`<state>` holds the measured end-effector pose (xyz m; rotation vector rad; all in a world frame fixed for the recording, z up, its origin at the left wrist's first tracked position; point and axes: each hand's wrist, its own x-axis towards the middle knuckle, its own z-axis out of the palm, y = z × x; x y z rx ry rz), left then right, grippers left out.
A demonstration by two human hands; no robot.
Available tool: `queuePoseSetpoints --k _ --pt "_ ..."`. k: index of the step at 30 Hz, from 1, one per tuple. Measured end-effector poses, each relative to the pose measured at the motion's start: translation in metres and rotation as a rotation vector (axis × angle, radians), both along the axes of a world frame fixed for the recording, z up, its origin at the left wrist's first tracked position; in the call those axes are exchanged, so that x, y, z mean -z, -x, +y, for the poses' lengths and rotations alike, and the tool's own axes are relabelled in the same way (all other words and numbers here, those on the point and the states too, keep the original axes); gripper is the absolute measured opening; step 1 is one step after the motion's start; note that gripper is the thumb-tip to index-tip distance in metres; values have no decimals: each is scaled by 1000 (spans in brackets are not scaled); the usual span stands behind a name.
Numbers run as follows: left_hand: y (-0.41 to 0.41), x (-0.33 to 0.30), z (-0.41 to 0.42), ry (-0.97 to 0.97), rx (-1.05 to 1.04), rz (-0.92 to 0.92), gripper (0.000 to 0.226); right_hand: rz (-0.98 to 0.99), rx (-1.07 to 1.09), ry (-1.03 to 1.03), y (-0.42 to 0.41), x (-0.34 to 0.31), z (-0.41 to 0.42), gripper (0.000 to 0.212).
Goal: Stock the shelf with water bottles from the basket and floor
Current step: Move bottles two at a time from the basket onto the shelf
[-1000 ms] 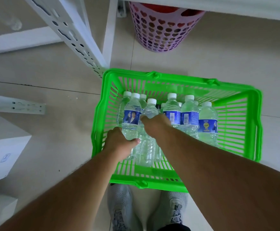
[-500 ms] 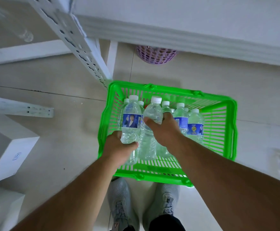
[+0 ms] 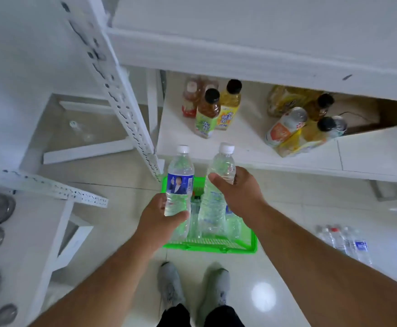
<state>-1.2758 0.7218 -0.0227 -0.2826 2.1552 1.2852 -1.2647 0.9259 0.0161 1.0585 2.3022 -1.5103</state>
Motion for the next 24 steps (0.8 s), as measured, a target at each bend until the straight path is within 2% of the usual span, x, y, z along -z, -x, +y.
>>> queuePoseSetpoints --k 11,14,17,24 --pt "-79 -239 -2 -184 -11 210 41 290 -73 -25 -86 -243 6 40" --pt "-98 -291 0 -229 -20 274 45 370 -94 -79 -108 -299 12 47" --pt "-105 -330 4 -234 -22 341 47 453 -77 -95 -120 -345 19 33" --pt "-104 -387 11 -220 -14 483 45 558 -33 -75 -125 -416 29 34"
